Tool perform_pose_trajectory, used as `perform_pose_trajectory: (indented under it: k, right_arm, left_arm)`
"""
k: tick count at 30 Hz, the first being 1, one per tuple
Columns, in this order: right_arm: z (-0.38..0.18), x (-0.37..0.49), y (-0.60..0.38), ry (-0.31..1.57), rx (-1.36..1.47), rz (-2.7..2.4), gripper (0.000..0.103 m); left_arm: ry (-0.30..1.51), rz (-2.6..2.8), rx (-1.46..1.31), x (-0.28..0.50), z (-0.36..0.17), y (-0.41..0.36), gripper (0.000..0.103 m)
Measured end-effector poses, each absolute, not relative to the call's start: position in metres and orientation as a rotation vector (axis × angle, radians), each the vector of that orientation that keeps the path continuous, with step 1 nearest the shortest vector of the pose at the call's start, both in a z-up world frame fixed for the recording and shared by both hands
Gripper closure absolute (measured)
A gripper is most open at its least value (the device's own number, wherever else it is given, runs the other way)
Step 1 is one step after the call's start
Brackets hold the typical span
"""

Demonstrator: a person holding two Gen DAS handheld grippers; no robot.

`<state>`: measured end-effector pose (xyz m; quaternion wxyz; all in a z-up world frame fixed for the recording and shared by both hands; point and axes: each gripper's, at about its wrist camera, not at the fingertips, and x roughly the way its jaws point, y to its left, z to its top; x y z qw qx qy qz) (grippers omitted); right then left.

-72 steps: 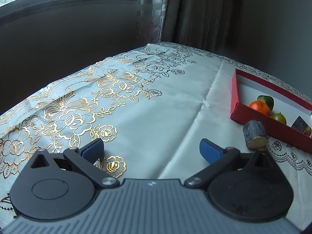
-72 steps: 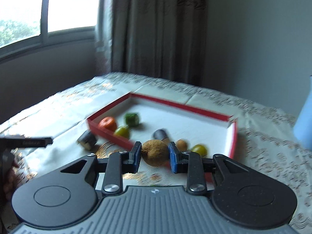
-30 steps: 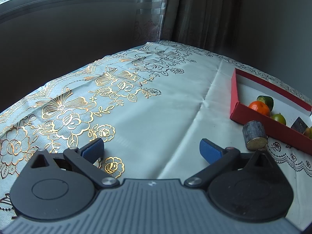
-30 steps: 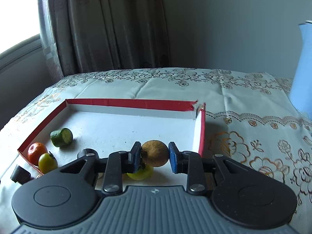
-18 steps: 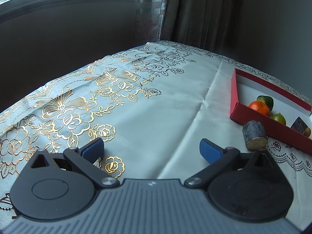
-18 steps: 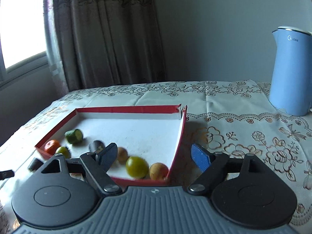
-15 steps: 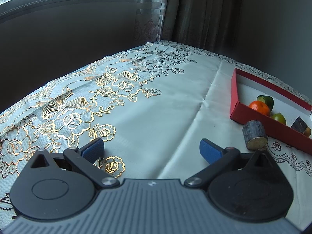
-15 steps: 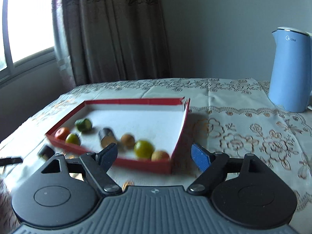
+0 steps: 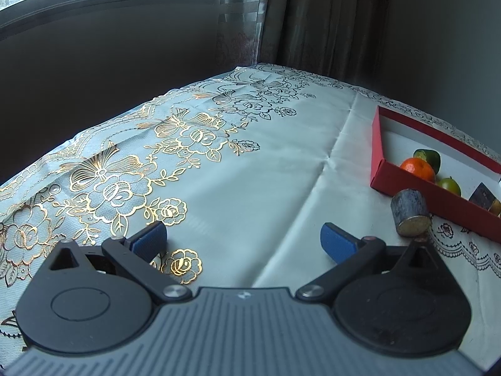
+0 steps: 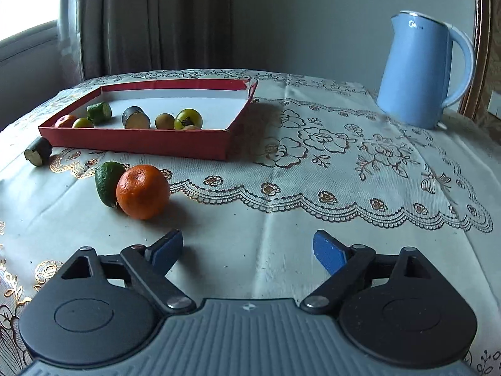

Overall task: Organize fruits
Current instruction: 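Withdraw the open right gripper from the box, then move the open left gripper to the dark log piece beside the box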

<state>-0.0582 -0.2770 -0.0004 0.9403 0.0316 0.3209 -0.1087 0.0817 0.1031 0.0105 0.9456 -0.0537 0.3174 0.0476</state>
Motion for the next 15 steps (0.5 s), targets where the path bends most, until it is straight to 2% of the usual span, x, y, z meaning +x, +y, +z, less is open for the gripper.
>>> perform_pose_trajectory:
  k: [2,15]
  right_arm:
    - [-0.001,-0.057,-0.28,0.67,0.082,-0.245,0.001]
    - [-0.002,-0.057,-0.283,0.675,0.102,-0.238,0.0]
  left_arm:
    - [0.654,0.098,-0.096,0.082,0.01,0.102,0.0]
    - [0.622,0.079,-0.088,0.074,0.018,0.088,0.0]
